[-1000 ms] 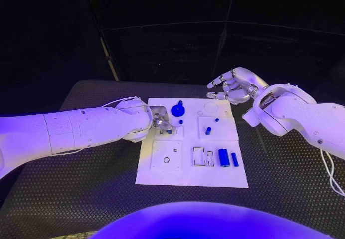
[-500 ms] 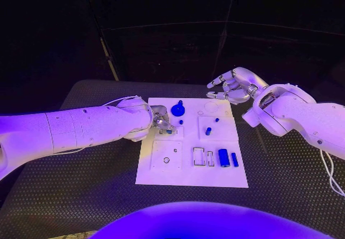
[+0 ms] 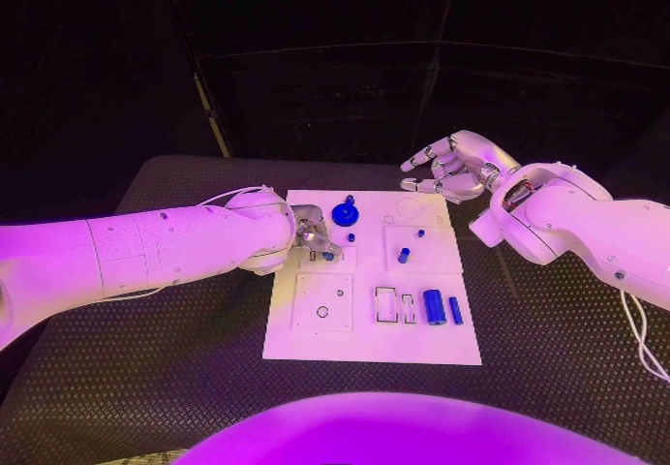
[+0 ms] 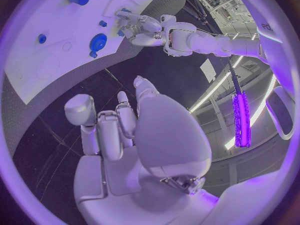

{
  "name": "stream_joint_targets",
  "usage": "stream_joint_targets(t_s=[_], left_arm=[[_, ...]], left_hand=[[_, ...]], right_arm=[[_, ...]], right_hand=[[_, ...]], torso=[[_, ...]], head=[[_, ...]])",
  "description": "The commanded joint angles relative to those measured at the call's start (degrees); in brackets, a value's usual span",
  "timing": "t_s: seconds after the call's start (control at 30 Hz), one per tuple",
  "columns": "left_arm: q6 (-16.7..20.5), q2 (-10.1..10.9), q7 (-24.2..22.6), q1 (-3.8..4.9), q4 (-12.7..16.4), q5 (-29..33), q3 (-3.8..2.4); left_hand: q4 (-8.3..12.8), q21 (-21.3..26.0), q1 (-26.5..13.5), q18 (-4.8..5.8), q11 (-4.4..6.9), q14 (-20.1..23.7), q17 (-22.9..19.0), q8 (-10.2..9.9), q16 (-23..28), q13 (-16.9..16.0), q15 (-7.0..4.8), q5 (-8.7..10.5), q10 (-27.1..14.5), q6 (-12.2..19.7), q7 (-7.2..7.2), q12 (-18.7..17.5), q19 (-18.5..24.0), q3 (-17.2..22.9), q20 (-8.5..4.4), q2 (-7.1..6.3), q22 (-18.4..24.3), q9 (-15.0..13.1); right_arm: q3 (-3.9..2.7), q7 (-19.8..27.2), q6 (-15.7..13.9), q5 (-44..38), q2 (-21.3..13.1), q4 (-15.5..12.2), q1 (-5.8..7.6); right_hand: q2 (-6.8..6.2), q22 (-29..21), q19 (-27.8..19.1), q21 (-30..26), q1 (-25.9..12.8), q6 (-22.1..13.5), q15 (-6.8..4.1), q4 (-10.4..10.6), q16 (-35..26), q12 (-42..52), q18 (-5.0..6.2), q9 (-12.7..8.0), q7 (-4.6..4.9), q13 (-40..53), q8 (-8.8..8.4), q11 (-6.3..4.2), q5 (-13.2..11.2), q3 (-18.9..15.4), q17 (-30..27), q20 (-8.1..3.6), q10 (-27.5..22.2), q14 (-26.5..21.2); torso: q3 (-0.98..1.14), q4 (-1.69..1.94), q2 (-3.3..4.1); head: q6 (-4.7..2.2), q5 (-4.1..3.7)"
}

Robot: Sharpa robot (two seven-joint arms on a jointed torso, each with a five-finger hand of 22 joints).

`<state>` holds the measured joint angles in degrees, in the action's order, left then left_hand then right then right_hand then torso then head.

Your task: Assemble the parts on the task board

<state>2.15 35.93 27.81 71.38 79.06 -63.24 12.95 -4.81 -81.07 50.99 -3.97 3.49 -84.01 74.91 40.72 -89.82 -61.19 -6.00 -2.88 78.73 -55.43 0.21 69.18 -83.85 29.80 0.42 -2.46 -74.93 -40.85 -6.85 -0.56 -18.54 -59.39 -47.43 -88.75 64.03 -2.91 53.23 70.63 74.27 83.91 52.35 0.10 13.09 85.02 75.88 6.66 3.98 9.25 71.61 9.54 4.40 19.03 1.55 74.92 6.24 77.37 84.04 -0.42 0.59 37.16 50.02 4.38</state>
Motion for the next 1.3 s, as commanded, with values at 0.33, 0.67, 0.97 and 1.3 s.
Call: stream_joint_targets(t_s=[0.33,0.67,0.97,1.3], left_arm=[[-3.1,0.1,1.2,-0.54,0.7,0.7,0.46],[-3.4,0.3,1.2,-0.15,0.9,0.7,0.44],[-3.5,0.2,1.3,0.11,0.6,0.7,0.43],[-3.9,-0.2,1.3,0.33,-0.4,0.7,0.42]], left_hand=[[-0.3,-0.5,-1.3,1.02,0.02,-6.0,15.1,-0.4,-0.2,-0.4,-0.34,0.11,0.5,-0.6,-0.05,0.7,-0.2,-0.8,-0.30,0.41,-1.5,-0.1],[-0.5,-0.6,-1.5,1.06,0.07,-6.0,15.1,-0.4,-0.2,-0.7,-0.36,0.11,0.7,-0.8,-0.12,0.9,-0.3,-1.1,-0.32,0.59,-1.7,-0.1],[-0.7,-0.6,-1.8,1.07,0.09,-6.0,15.1,-0.4,-0.2,-0.7,-0.38,0.10,0.7,-0.9,-0.15,0.9,-0.4,-1.2,-0.34,0.74,-1.7,-0.1],[-0.7,-0.7,-1.8,1.09,0.12,-6.0,15.1,-0.4,-0.2,-0.8,-0.39,0.09,0.8,-1.0,-0.21,1.0,-0.4,-1.3,-0.35,0.92,-1.8,-0.1]], right_arm=[[-0.03,0.5,0.3,0.1,0.1,-0.1,0.10],[-0.03,0.5,0.5,0.1,0.2,0.0,0.10],[-0.03,0.5,0.5,0.1,0.3,0.1,0.10],[-0.03,0.5,0.6,0.1,0.3,0.1,0.10]], right_hand=[[0.51,-0.2,-0.4,-0.4,0.0,0.2,-0.32,-0.3,-0.4,-0.4,0.24,-0.1,-0.02,-0.1,0.33,-0.27,0.3,0.1,4.2,-0.24,-0.1,3.6],[0.51,-0.2,-0.4,-0.4,0.0,0.2,-0.32,-0.3,-0.4,-0.4,0.24,-0.1,-0.02,-0.1,0.33,-0.27,0.3,0.1,4.2,-0.24,-0.1,3.6],[0.51,-0.2,-0.4,-0.4,0.0,0.2,-0.32,-0.3,-0.4,-0.4,0.24,-0.1,-0.02,-0.1,0.33,-0.27,0.3,0.1,4.2,-0.24,-0.1,3.6],[0.51,-0.2,-0.4,-0.4,0.0,0.2,-0.32,-0.3,-0.4,-0.4,0.24,-0.1,-0.02,-0.1,0.33,-0.27,0.3,0.1,4.2,-0.24,-0.1,3.6]], torso=[[0.03,0.04,-0.03],[0.02,0.02,-0.01],[0.00,-0.04,0.01],[-0.03,-0.03,0.04]], head=[[-0.02,0.11],[-0.02,0.18],[-0.02,0.19],[-0.02,0.20]])
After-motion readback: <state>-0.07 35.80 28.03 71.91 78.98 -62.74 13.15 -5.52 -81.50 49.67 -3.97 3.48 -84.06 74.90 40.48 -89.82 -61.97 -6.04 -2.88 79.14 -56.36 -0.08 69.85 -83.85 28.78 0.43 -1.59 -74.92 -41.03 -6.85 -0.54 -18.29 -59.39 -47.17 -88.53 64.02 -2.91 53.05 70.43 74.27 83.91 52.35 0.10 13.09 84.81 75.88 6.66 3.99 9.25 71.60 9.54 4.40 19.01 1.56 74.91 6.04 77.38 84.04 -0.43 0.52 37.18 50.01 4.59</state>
